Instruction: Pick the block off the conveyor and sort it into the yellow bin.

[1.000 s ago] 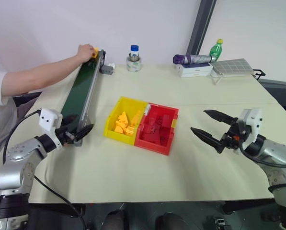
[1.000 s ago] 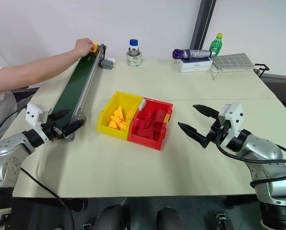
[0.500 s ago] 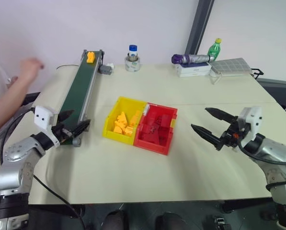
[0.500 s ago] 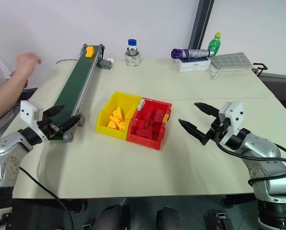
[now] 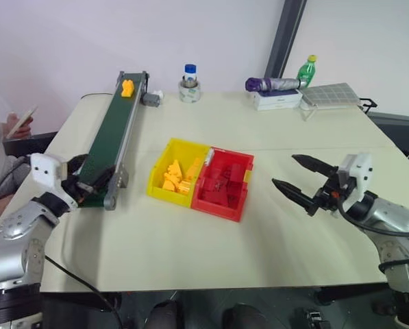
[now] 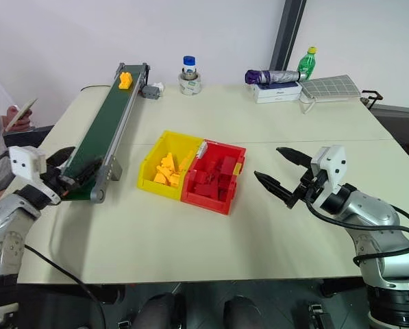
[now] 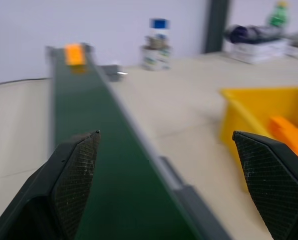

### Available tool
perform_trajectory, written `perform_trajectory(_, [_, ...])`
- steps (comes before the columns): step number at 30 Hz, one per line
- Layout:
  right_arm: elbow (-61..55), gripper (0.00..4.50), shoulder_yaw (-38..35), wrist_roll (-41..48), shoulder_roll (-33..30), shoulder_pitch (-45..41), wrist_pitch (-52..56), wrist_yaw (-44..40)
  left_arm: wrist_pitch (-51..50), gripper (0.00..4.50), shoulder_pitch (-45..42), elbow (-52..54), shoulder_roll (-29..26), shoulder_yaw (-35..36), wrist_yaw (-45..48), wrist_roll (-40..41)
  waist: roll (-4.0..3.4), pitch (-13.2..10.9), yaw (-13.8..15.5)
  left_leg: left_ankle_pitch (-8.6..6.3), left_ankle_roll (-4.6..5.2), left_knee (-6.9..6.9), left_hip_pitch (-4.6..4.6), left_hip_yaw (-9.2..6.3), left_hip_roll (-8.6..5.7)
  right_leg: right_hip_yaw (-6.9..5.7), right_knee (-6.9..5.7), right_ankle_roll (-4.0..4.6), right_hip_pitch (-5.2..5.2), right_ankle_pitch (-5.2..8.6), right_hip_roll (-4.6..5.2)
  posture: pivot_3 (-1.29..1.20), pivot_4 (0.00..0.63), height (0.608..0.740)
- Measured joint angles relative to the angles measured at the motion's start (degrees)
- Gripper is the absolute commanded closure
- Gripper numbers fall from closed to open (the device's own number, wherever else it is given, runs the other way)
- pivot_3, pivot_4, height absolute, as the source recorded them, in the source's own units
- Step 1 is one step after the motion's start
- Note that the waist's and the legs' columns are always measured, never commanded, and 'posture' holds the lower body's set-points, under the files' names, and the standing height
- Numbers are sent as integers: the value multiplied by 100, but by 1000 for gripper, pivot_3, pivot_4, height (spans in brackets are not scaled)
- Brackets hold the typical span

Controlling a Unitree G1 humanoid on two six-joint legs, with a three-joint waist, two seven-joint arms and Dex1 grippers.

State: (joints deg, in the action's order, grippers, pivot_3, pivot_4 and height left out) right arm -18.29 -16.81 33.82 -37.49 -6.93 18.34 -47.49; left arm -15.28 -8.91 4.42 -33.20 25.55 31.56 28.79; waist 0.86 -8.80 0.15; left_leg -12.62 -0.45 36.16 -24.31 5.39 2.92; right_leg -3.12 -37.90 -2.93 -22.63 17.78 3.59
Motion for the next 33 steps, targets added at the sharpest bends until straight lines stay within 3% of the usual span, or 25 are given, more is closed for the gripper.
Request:
perform_trajectory(8, [18,47,111,-27,1,-16,-12,-28,-8,29,493,334,269,389,-869,-120,2,-2,9,0,0,3,1,0,0,-2,-1,0,2,0,0,0,150,740])
perform_trajectory(33, [119,47,242,-131,36,-53,-110,-67,-349,29,301,478,434,213,-1031,-9,8,-5,36,0,0,3,1,3,-1,-2,0,3,3,-1,0,0,150,740])
